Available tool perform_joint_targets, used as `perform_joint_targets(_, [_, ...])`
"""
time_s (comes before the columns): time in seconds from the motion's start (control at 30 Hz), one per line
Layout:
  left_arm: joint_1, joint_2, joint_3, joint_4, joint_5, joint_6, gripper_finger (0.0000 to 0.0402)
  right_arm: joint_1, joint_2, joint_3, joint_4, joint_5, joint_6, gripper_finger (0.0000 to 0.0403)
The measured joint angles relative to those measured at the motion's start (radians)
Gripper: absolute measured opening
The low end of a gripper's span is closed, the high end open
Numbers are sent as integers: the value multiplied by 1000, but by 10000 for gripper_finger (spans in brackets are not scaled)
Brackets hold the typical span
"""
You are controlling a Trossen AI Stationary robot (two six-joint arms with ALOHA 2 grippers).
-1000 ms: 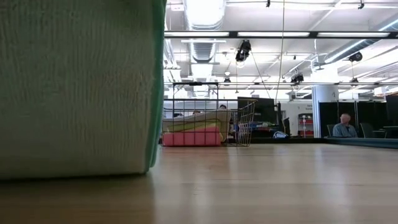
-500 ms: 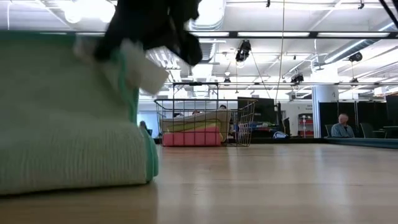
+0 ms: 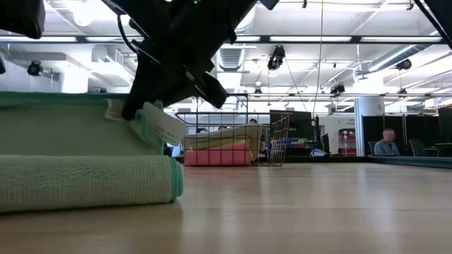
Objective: Fold microfiber towels
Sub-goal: Fold the light green microfiber cloth
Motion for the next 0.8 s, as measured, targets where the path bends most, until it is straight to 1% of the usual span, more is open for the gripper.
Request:
perform_joint_targets(0.23, [6, 1, -14, -2, -21, 23, 13, -11, 0, 0, 0, 1, 1, 16])
perform_joint_targets(0.43, [11, 1, -16, -7, -37, 90, 13, -18, 0, 3, -4, 25, 19, 28])
perform_joint_targets(0.57, [11, 1, -18, -6, -60, 98, 13, -23, 0, 7, -6, 29, 27, 50])
perform_joint_targets(0.8, [11, 1, -21, -6, -73, 98, 13, -34, 0, 22, -6, 31, 50, 107])
